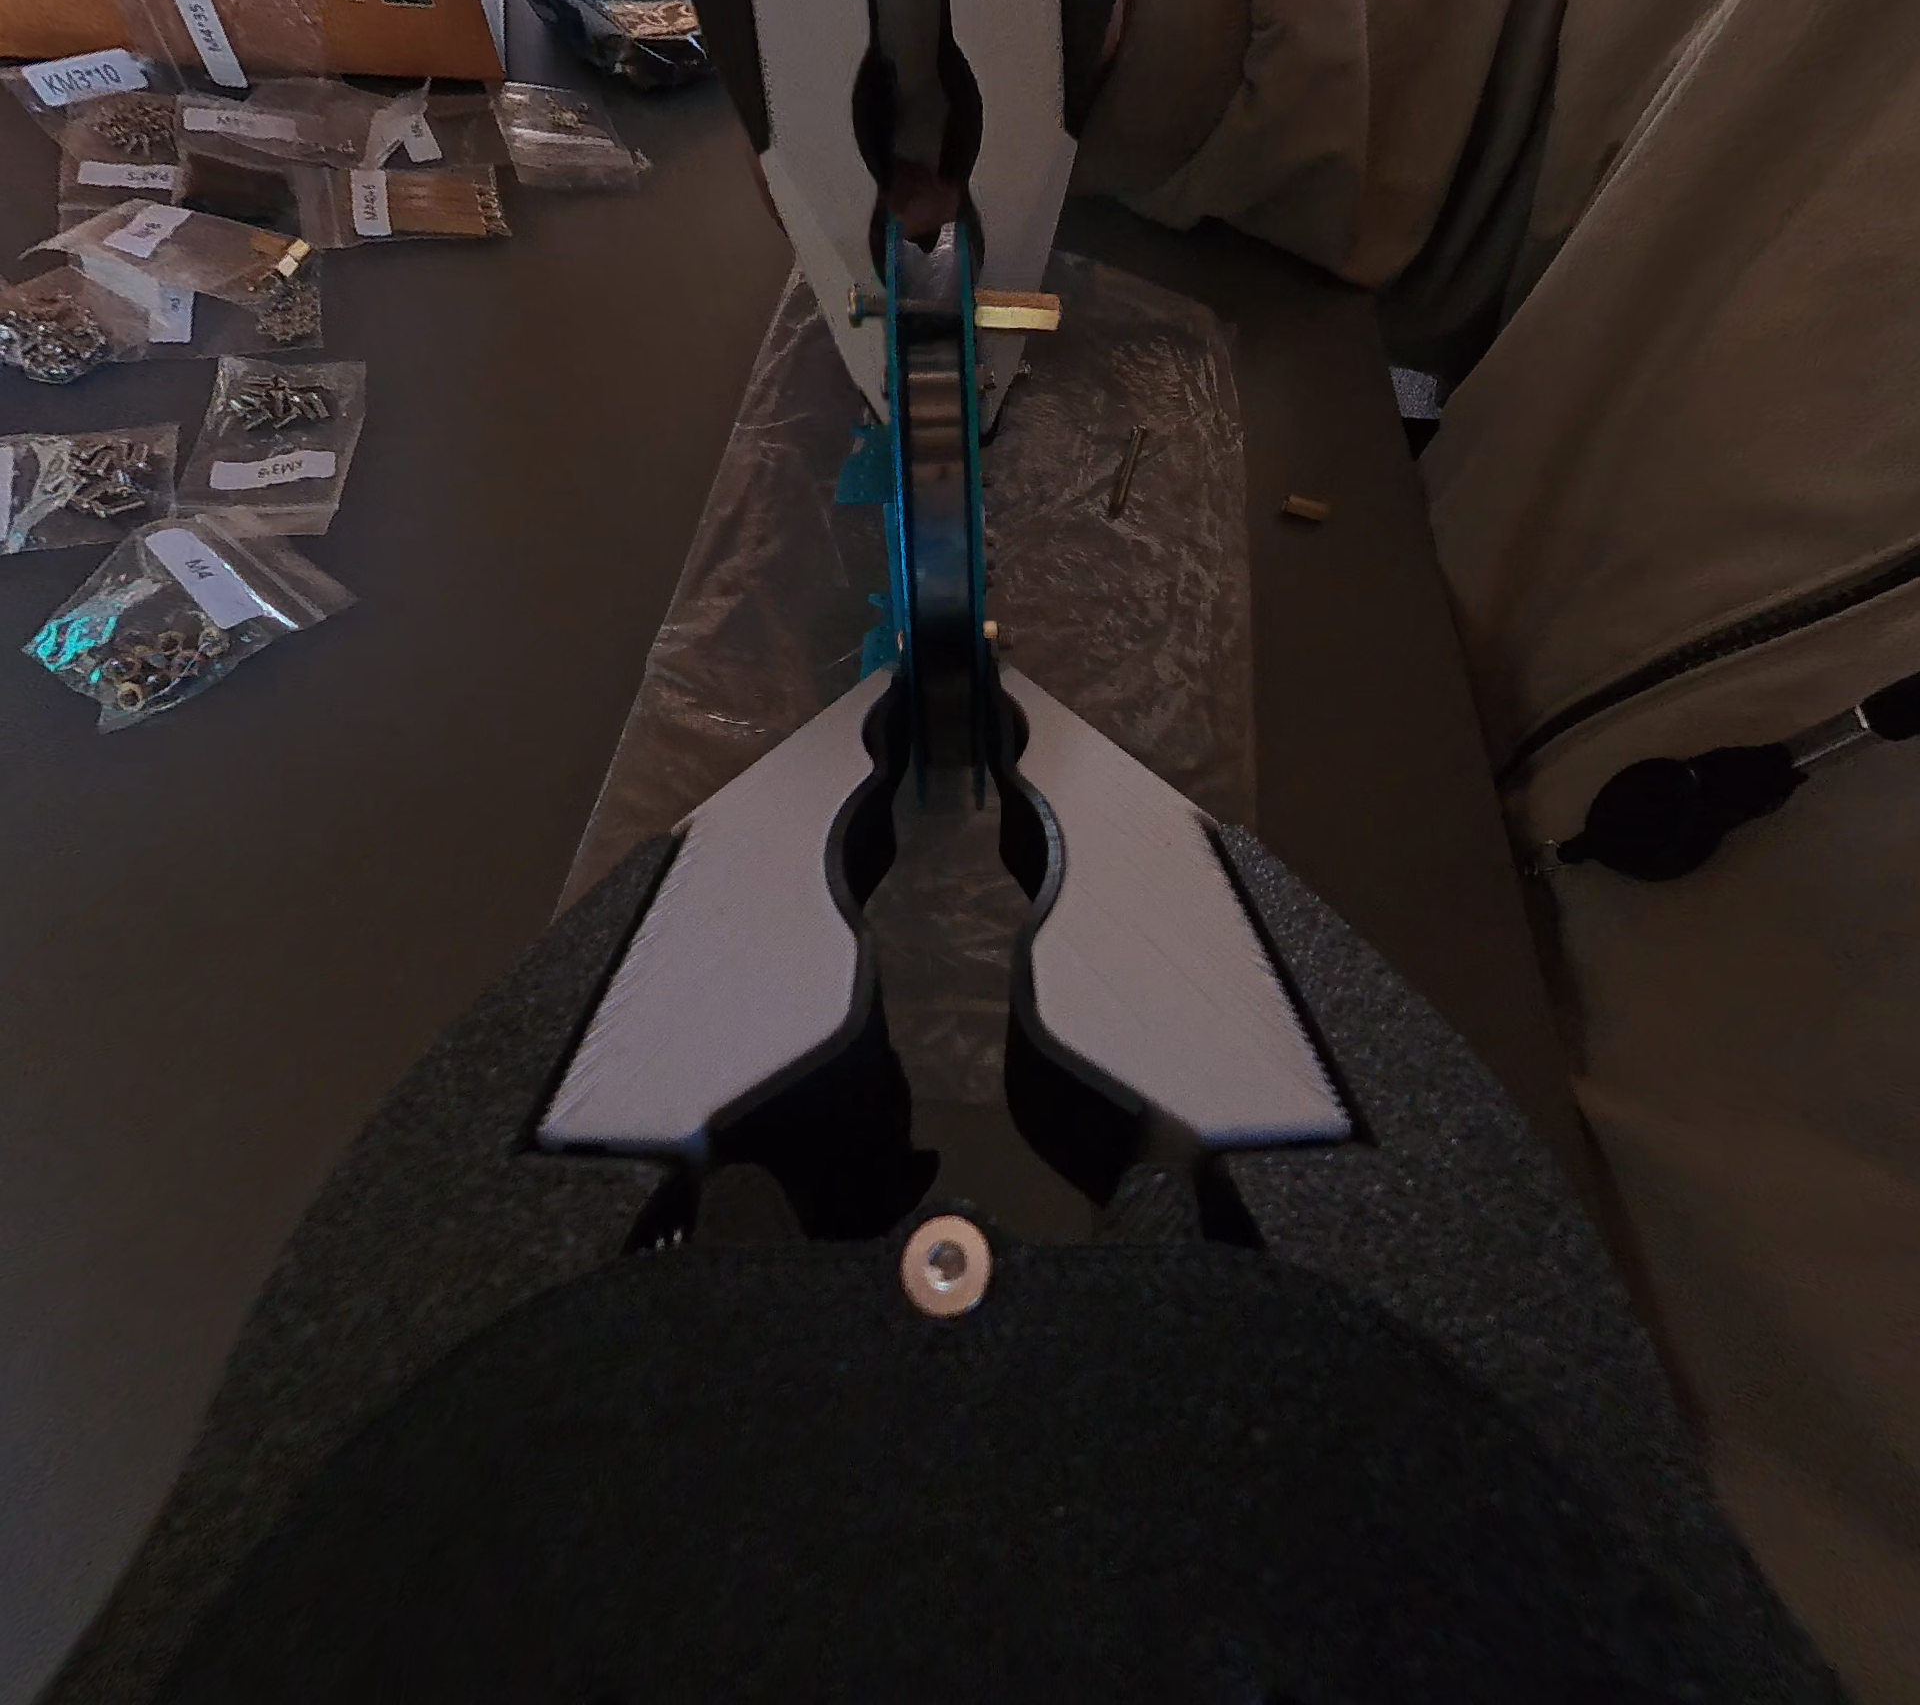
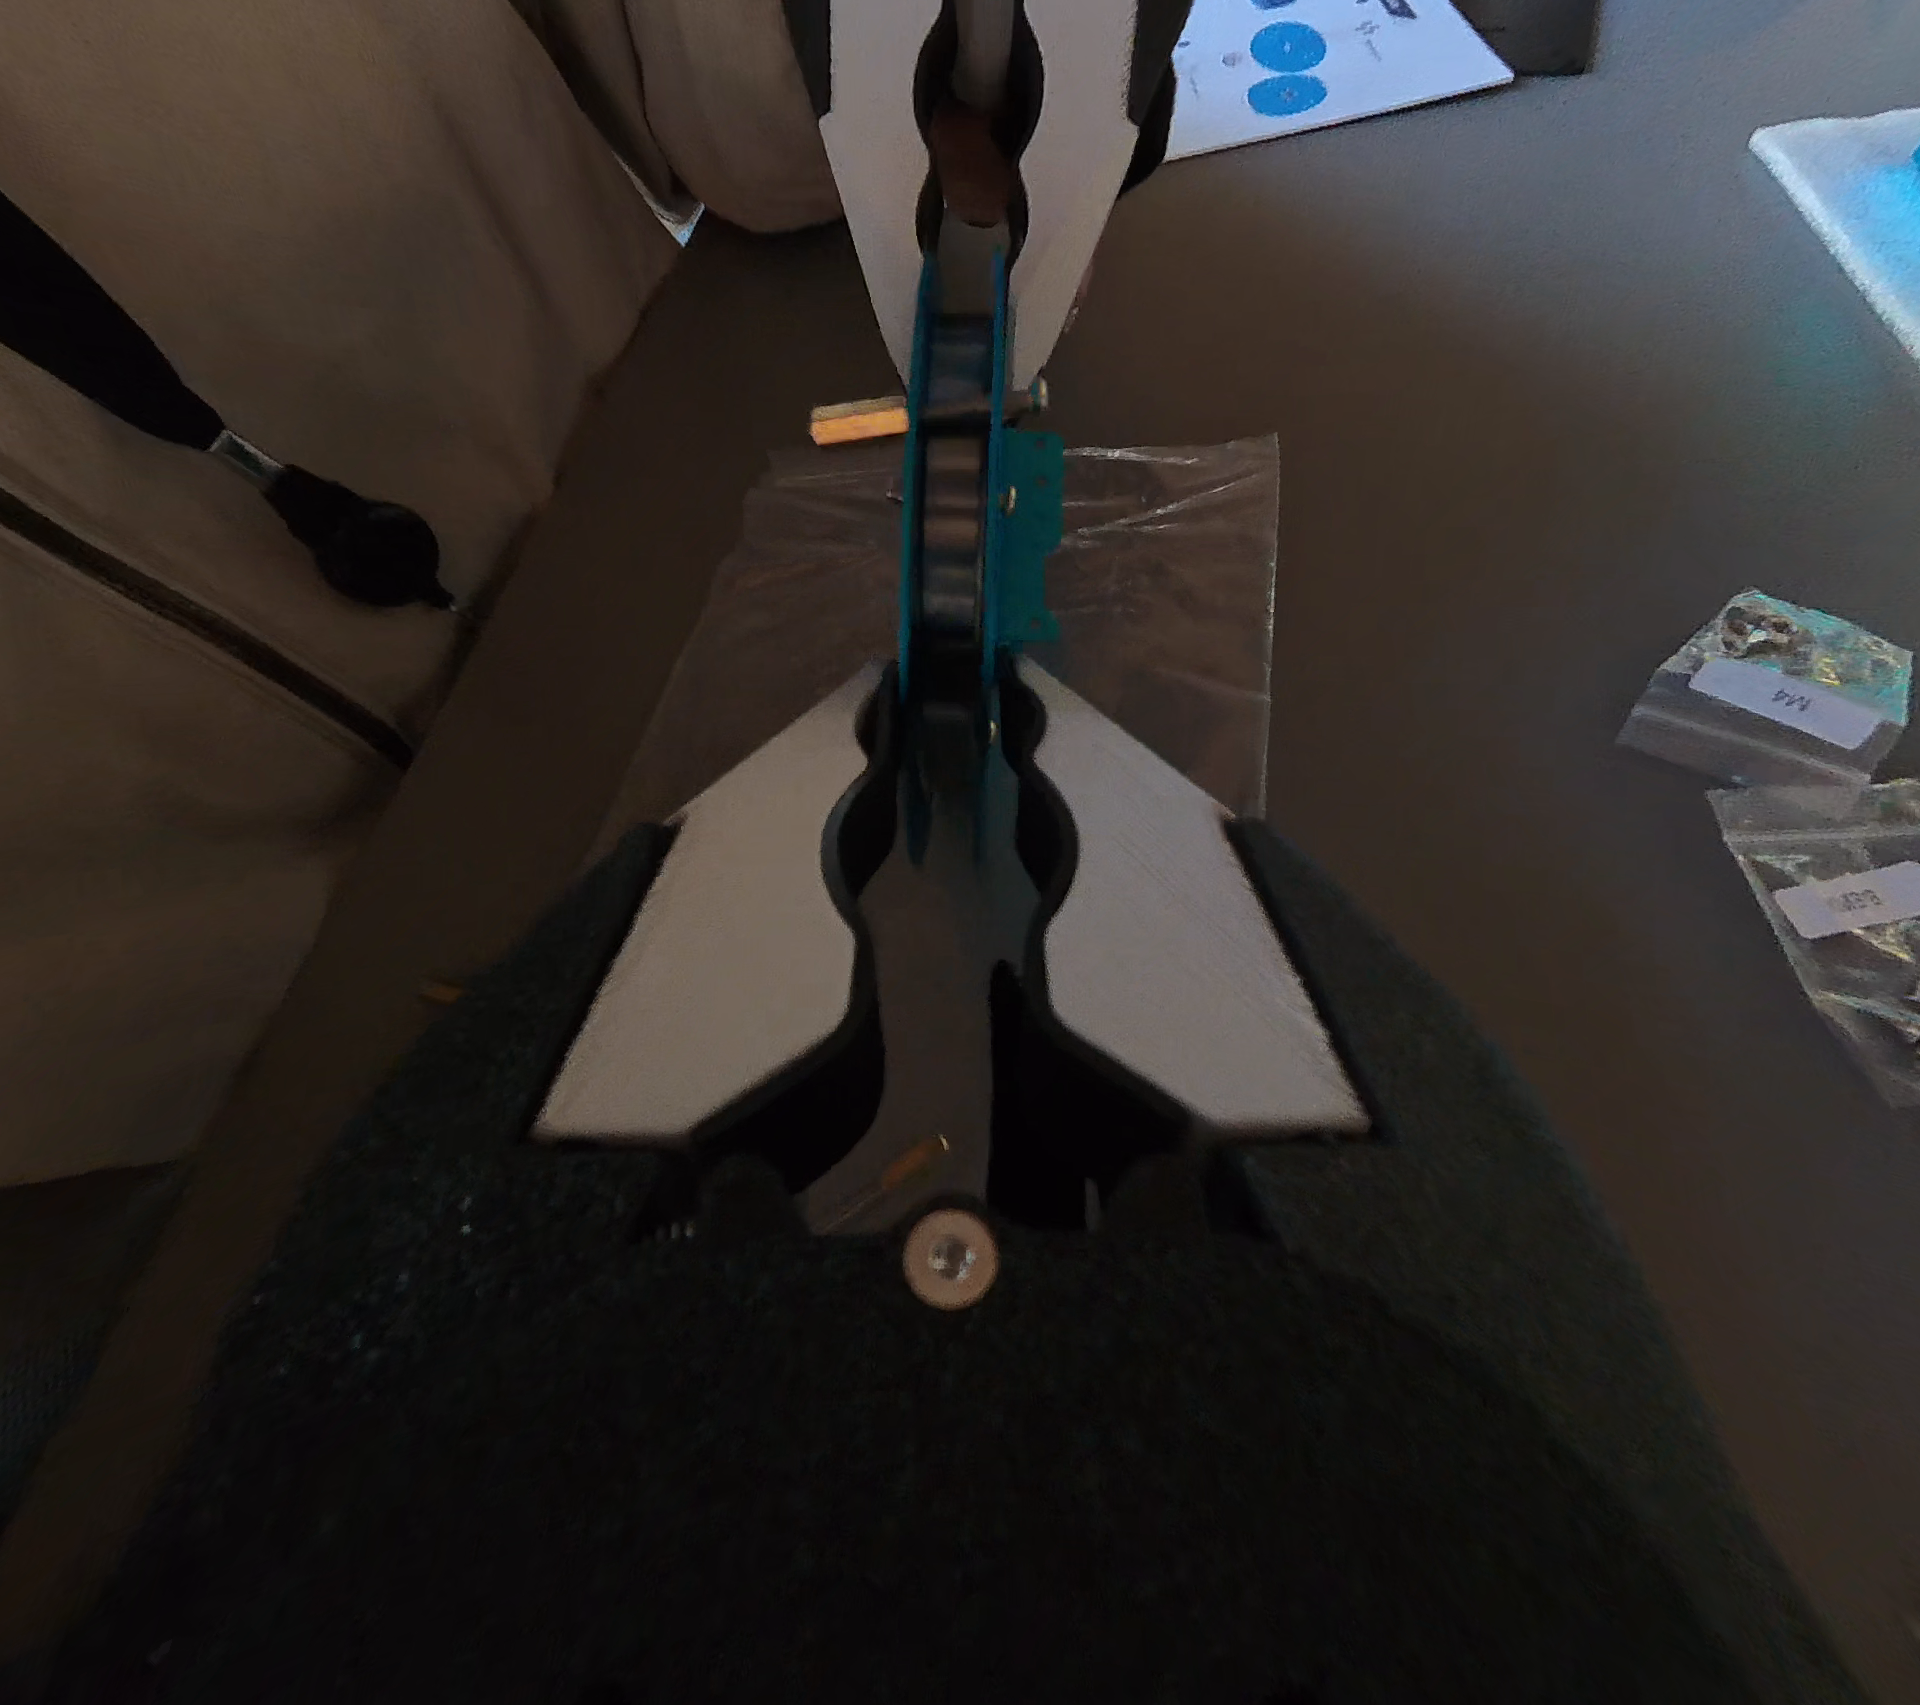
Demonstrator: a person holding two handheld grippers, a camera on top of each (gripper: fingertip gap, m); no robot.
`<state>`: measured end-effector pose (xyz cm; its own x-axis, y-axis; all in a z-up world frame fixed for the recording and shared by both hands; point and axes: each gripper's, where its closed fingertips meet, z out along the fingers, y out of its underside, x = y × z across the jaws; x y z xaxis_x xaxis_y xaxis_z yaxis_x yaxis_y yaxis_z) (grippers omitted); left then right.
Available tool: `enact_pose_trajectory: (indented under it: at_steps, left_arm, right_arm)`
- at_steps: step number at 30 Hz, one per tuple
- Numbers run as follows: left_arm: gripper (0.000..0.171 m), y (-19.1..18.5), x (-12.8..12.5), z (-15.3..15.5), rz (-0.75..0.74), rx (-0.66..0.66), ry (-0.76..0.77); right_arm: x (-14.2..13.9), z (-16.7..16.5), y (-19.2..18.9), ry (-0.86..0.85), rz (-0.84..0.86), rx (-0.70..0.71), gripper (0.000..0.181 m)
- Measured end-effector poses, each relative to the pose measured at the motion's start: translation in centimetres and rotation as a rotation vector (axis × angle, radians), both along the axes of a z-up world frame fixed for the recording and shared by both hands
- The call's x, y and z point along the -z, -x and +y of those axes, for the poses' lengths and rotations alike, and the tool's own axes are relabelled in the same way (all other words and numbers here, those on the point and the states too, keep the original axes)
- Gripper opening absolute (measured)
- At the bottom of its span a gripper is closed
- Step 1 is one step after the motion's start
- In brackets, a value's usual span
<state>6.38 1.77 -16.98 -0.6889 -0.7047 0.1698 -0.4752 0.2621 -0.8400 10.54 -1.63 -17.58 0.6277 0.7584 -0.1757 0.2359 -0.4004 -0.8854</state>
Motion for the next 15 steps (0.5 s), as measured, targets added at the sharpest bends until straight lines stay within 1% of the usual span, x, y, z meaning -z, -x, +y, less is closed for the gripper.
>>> enact_pose_trajectory:
  at_steps: [1, 5, 7, 9, 15]
  left_arm:
    - [0.011, 0.1, 0.0, 0.0, 0.003, 0.005, -0.007]
    - [0.012, 0.4, -0.5, 0.0, -0.008, 0.012, -0.028]
    - [0.013, 0.7, -1.3, -0.4, -0.011, 0.026, 0.009]
    - [0.013, 0.9, -1.5, -0.6, -0.011, 0.029, 0.027]
    - [0.014, 1.2, -0.2, -0.8, 0.014, 0.038, 0.037]
  right_arm:
    - [0.0, 0.1, 0.1, -0.006, -0.017, 0.001, 0.013]
    - [-0.9, 0.4, 0.1, -0.027, -0.032, 0.022, 0.011]
    - [-1.8, 0.1, 0.3, -0.046, -0.009, 0.007, 0.012]
    - [-2.2, 0.0, 0.4, -0.04, 0.026, 0.0, 0.012]
    - [-0.6, -0.2, 0.5, 0.017, 0.012, -0.019, 0.012]
